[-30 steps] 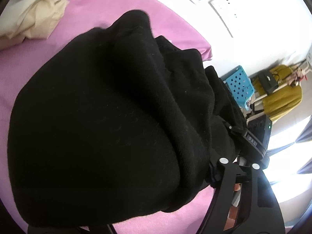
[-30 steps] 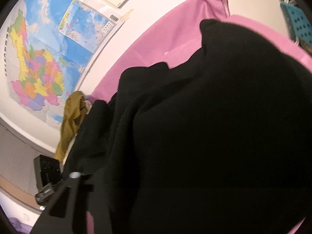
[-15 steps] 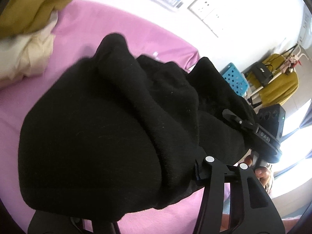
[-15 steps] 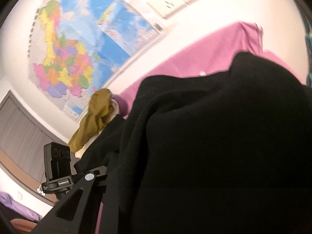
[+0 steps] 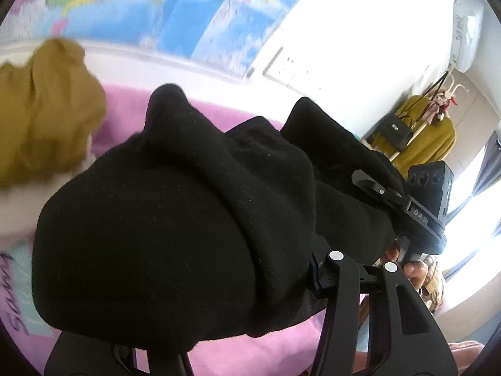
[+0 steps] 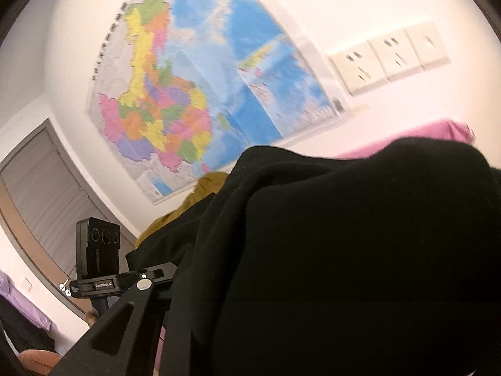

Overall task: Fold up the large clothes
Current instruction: 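Lift the coat bundle with both grippers and carry it toward the clothes stack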

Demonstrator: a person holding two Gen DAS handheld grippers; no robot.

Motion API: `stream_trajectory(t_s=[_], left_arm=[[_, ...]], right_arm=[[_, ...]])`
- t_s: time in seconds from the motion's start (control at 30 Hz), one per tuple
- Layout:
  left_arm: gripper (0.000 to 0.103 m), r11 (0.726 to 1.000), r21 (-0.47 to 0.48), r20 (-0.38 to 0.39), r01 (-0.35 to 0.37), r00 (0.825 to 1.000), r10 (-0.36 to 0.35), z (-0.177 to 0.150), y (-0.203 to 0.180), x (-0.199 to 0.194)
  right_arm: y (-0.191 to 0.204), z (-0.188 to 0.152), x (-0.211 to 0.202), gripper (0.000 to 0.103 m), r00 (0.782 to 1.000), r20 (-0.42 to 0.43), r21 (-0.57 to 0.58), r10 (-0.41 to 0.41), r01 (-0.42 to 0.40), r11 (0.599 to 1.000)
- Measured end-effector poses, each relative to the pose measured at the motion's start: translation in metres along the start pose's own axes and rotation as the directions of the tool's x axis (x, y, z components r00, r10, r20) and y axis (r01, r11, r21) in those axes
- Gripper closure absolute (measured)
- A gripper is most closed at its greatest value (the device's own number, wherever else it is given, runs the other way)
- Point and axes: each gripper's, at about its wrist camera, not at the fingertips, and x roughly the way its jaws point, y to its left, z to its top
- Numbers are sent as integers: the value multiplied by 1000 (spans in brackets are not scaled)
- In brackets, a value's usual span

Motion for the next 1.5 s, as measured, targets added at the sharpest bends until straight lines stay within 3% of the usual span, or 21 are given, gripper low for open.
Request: stream_trajectory(t_s=[0.2,0.37,0.67,0.8,0.87,0.93,1.0,1.03,1.1,1.17,1.27,1.37,1.4,1.5], left_arm=[[52,996,65,135,-66,989,57,41,-7,-62],[52,982,87,263,-165,955,138,82,9,-126],[52,936,-4,418,-351,850,320,150,81,-212],[52,906,-47,453,-421,799,395,170,125,-239],[52,870,-57,478,-490,751,455,173,152,-247],[52,852,-78,465,-518,737,491,170,182,-243],[51,838,-119,429,-532,734,527,155,231,-232],[51,835,-142,402,-532,740,539,148,251,-225],[51,830,-215,305,-515,771,558,126,305,-205],[50,826,-257,255,-503,789,559,107,333,-194],[36,839,-281,271,-466,800,536,85,351,-195],[33,863,-297,300,-408,818,490,78,356,-207],[32,867,-301,302,-397,823,482,77,357,-210],[30,864,-300,294,-404,823,487,73,355,-210]], right_arm=[[53,48,19,84,994,56,-102,90,-84,991],[112,96,59,84,976,89,-186,196,-177,966],[209,147,174,84,942,76,-266,327,-297,917],[239,146,233,84,933,54,-265,355,-330,906],[246,136,266,84,930,25,-250,366,-348,903],[249,116,296,84,937,-2,-252,350,-340,906],[245,83,336,83,944,-81,-241,318,-329,913],[242,69,351,83,947,-114,-235,301,-321,918],[227,32,389,83,934,-231,-183,271,-316,931],[215,0,411,79,917,-316,-151,243,-301,942],[206,-14,408,63,906,-349,-132,242,-303,944],[194,-9,391,52,886,-371,-77,279,-329,941],[188,-8,384,41,884,-374,-65,280,-326,943],[167,-1,355,34,888,-341,-21,310,-336,942]])
